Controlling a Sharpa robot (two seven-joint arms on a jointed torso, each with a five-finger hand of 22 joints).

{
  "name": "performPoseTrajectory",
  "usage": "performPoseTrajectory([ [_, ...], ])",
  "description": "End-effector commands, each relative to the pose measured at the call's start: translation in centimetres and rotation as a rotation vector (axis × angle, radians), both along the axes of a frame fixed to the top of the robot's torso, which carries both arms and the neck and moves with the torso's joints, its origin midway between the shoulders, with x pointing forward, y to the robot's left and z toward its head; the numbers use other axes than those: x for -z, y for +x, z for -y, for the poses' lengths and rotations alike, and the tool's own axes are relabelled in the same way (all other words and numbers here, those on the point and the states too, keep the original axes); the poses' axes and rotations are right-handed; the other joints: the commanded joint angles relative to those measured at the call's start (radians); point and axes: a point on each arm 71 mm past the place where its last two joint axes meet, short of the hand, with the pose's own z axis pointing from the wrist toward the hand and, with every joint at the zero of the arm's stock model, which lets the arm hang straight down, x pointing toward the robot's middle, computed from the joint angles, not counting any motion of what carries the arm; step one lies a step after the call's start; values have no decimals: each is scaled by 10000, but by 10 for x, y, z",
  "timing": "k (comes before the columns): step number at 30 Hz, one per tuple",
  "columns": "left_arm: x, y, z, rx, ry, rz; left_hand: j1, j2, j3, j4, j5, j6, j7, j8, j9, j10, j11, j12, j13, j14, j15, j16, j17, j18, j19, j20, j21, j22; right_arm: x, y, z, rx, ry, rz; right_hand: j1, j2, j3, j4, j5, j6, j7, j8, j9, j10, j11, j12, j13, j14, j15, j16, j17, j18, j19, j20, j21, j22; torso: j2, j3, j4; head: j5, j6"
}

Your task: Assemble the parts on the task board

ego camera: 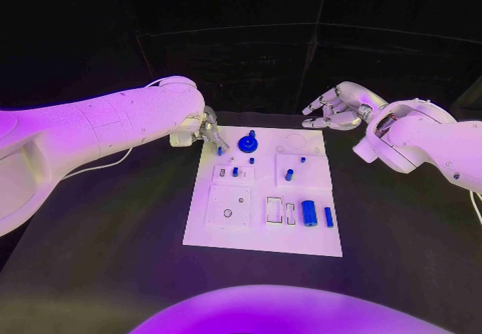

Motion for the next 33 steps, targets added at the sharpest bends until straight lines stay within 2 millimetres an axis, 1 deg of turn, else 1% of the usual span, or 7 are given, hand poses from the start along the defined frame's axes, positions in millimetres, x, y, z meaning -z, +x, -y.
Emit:
performPoseTrajectory([
  [1,-1,0,3,61,-115,-3,89,18,-16,-57,-30,79,14,-25,-9,91,-5,35,4,1058,-62,31,2635,-1,69,19,37,8,-1,0,-1,-86,28,10,-103,24,-38,14,56,65,-23,59,-16,-32,2,-46,-14,366,-60,-45,16,98,-70,-15,-68,-4,-2,1,1,-5,-6],
  [16,-1,0,2,34,-125,-32,157,-7,-31,-119,-31,93,13,-18,-15,106,-6,49,24,1058,-60,31,2635,-5,75,19,48,29,-1,0,-1,-96,17,-8,-93,31,-28,9,67,66,-24,60,-15,-20,1,-41,-11,366,-62,-50,9,98,-71,-17,-71,-8,4,-1,-3,32,20],
  [21,-1,0,2,9,-144,23,607,301,254,-383,-22,76,-15,-33,-42,104,-37,40,13,1058,-75,31,2635,-1,68,13,38,20,-1,0,-2,-103,16,-11,-93,31,-28,9,67,66,-24,60,-15,-20,1,-41,-11,366,-62,-50,9,98,-71,-17,-71,-8,4,0,-9,33,9],
  [25,-1,0,3,4,-173,73,1492,745,945,-949,-15,-71,-89,-150,-119,60,-112,-10,-22,1058,-132,31,2635,6,61,-25,28,14,-1,0,-2,-106,15,-14,-93,31,-28,9,67,66,-24,60,-15,-20,1,-41,-11,366,-62,-50,9,98,-71,-17,-71,-8,8,0,-6,26,4],
  [28,-1,0,4,16,-200,101,1927,874,1462,-1311,-8,-184,-80,-259,-194,3,-111,-70,-59,1058,-150,31,2635,10,48,-51,9,-8,-1,0,-2,-107,14,-18,-93,31,-28,9,67,66,-24,60,-15,-20,1,-41,-11,366,-62,-50,9,98,-71,-17,-71,-8,10,3,-2,26,3],
  [31,-1,0,4,34,-238,131,1920,753,2511,-1682,9,-203,56,-343,-306,-41,-15,-153,-113,1058,-77,31,2635,12,43,-33,2,1,-1,0,-2,-110,12,-25,-93,31,-28,9,67,66,-24,60,-15,-20,1,-41,-11,366,-62,-50,9,98,-71,-17,-71,-8,6,5,-5,35,-12],
  [33,-1,0,5,42,-286,116,1560,460,3621,-1939,-9,-191,105,-327,-355,-33,1,-185,-145,1058,-14,31,2635,8,40,32,-3,11,-1,0,-2,-110,9,-32,-93,31,-28,9,67,66,-24,60,-15,-20,1,-41,-11,366,-62,-50,9,98,-71,-17,-71,-8,8,4,-2,32,-13],
])
